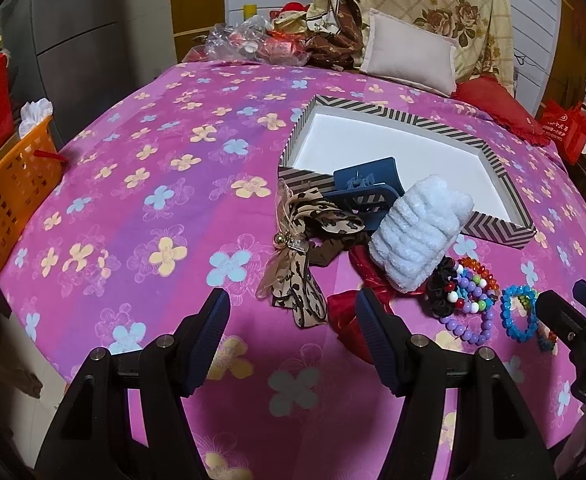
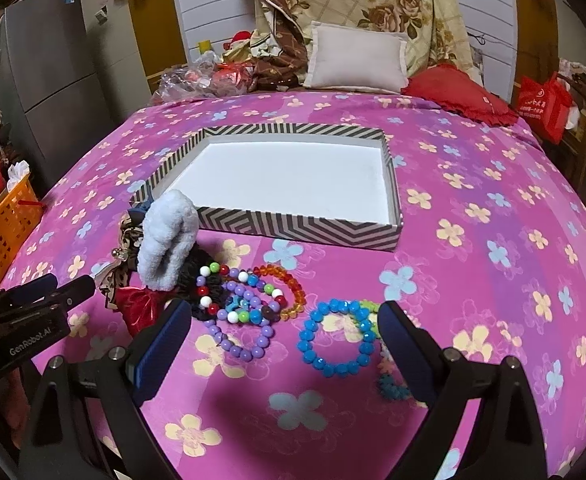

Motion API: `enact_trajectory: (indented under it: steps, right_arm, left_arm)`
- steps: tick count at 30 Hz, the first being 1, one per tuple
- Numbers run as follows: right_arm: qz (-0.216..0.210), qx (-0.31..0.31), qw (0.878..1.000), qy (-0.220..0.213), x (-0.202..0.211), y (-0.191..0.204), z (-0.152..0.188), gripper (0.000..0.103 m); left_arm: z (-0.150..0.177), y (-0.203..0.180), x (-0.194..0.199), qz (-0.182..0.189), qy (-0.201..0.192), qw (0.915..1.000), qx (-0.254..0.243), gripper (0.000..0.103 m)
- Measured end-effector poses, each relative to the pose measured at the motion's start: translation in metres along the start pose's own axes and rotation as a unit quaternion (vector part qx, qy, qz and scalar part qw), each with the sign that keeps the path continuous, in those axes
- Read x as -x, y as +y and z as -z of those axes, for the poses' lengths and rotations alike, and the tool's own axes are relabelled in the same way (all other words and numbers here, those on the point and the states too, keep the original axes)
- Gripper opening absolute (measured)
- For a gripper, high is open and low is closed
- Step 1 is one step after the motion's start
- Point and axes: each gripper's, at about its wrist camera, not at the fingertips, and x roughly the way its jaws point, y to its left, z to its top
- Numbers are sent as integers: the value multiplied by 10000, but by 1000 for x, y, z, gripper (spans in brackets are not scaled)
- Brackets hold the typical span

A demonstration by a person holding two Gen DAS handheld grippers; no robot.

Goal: Organize jewelry
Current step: 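Lower the right tool toward the white fluffy scrunchie while the left tool approaches the leopard-print bow clip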

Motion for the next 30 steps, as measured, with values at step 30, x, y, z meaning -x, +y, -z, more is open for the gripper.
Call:
enact_trajectory:
  steps: [30]
  right_arm:
    - [-235, 163, 9995, 153, -16, 20, -3, 97]
  left_arm:
    - [3, 11, -12, -23, 105, 9998, 140, 62]
